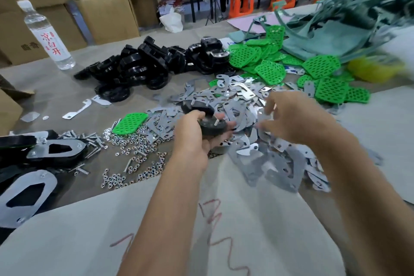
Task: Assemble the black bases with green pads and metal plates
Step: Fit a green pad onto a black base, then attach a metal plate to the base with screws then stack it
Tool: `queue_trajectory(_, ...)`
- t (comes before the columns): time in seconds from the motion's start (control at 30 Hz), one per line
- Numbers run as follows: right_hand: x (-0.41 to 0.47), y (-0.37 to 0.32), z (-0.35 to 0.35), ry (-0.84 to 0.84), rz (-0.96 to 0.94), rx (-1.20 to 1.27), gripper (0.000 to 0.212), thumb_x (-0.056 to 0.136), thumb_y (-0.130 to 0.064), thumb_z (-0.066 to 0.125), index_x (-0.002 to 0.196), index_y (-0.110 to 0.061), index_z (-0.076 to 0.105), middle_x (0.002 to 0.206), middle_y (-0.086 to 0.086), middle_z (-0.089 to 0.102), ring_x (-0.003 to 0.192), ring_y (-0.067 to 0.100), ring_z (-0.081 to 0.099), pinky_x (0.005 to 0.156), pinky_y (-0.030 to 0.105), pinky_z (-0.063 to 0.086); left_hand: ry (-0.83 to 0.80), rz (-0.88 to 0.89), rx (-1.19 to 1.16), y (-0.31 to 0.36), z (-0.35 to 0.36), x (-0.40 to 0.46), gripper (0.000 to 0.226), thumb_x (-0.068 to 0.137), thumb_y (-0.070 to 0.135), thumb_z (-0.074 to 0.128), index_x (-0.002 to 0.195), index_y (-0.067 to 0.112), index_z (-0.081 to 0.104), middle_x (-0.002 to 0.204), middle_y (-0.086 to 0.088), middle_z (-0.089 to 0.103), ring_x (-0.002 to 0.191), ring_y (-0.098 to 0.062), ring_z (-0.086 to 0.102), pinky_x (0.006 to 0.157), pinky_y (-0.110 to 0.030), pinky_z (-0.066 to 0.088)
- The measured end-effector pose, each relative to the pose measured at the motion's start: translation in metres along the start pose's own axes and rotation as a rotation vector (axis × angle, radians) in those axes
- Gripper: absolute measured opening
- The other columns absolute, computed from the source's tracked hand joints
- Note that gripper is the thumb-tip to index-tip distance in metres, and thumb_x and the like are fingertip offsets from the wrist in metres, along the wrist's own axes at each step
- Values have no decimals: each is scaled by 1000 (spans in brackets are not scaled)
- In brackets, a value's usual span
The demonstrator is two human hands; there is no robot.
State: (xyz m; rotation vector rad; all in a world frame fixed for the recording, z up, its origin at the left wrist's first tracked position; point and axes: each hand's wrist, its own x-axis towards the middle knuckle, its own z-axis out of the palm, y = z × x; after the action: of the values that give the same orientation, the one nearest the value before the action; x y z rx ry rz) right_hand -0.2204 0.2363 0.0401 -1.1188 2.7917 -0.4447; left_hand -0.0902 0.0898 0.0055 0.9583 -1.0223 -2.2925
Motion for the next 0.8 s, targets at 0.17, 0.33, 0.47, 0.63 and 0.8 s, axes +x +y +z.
queue_trajectory(0.17, -3, 17, 7, -86, 65, -27, 41, 81, -43, 86, 87, -6, 73, 87, 13, 73, 80, 29, 67, 75, 43, 60, -61, -33, -85, -16, 16, 2, 34, 101, 4, 42, 126, -7, 62, 110, -21, 77, 96, -36, 76, 85, -43, 62)
queue_trajectory(0.33, 1, 20, 10, -19, 38, -47, 33, 93, -35, 76, 89, -2, 71, 83, 14, 67, 78, 34, 64, 71, 41, 57, -28, 55, -43, -16, 7, -2, 30, 100, -4, 51, 129, -1, 59, 101, -26, 77, 84, -33, 78, 64, -38, 64)
queue_trajectory(0.47, 7, 15, 5, 219, 63, 33, 16, 99, -20, 65, 92, -6, 70, 91, 12, 69, 85, 34, 62, 72, 39, 52, -6, 152, 52, -11, -7, -5, 28, 95, -9, 56, 121, 1, 63, 94, -23, 78, 85, -32, 79, 60, -36, 62)
queue_trajectory(0.63, 14, 0, -2, 533, 86, 209, 20, 92, -1, 57, 99, -10, 74, 94, 11, 71, 93, 33, 61, 76, 40, 51, 43, 206, 124, 0, -24, -8, 28, 94, -6, 61, 119, 6, 68, 99, -19, 79, 86, -27, 79, 61, -35, 61)
queue_trajectory(0.8, 18, -34, 3, 455, -72, 711, 8, 97, -11, 69, 92, -16, 75, 69, -2, 68, 59, 11, 59, 55, 28, 51, 86, 243, 138, 14, -46, -11, 24, 95, -6, 60, 111, 9, 68, 94, -16, 80, 86, -29, 79, 60, -38, 62)
